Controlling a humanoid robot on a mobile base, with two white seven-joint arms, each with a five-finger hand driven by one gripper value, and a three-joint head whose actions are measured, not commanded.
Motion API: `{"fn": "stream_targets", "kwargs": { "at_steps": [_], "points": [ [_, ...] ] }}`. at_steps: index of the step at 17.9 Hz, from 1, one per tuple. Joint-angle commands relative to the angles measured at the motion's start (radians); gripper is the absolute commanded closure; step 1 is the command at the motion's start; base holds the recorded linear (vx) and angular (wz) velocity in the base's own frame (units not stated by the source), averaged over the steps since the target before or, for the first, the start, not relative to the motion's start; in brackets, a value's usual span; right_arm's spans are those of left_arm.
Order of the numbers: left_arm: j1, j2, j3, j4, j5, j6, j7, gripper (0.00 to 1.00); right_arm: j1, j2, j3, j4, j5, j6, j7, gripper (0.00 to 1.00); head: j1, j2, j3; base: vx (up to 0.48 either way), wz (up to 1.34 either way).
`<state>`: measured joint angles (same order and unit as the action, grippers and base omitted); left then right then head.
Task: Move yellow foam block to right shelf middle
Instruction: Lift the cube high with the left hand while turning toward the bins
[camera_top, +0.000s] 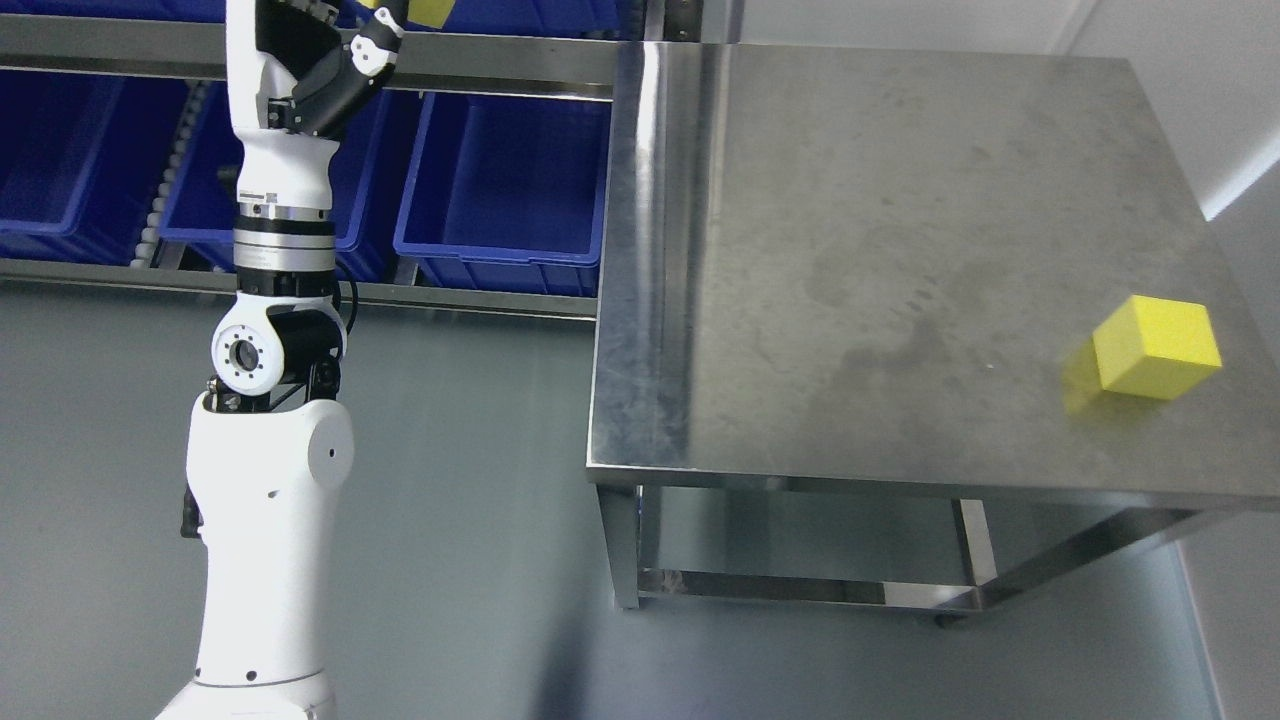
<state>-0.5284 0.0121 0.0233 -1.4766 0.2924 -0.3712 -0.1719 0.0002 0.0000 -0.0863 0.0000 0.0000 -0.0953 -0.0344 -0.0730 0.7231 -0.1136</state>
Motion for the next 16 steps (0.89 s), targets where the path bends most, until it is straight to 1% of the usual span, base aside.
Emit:
{"fn": "stream_targets", "kwargs": {
  "at_steps": [1,8,16],
  "points": [
    [0.068,0.005,0.194,0.033,-0.152,0.001,0.008,0.82,0.001,-0.017,0.000,-0.017,0.003,0.000,0.001,0.00,0.0000,0.000,0.000,-0.030,0.46],
    [0.085,0.005,0.207,0.030,-0.164,0.011,0.002,0.82,0.001,-0.017,0.000,-0.017,0.003,0.000,0.001,0.00,0.0000,0.000,0.000,-0.010,0.89],
    [0.122,0.005,0.214,0.024,-0.164,0.011,-0.001,0.82,0.001,-0.017,0.000,-0.017,0.003,0.000,0.001,0.00,0.0000,0.000,0.000,0.012,0.59]
  ]
}}
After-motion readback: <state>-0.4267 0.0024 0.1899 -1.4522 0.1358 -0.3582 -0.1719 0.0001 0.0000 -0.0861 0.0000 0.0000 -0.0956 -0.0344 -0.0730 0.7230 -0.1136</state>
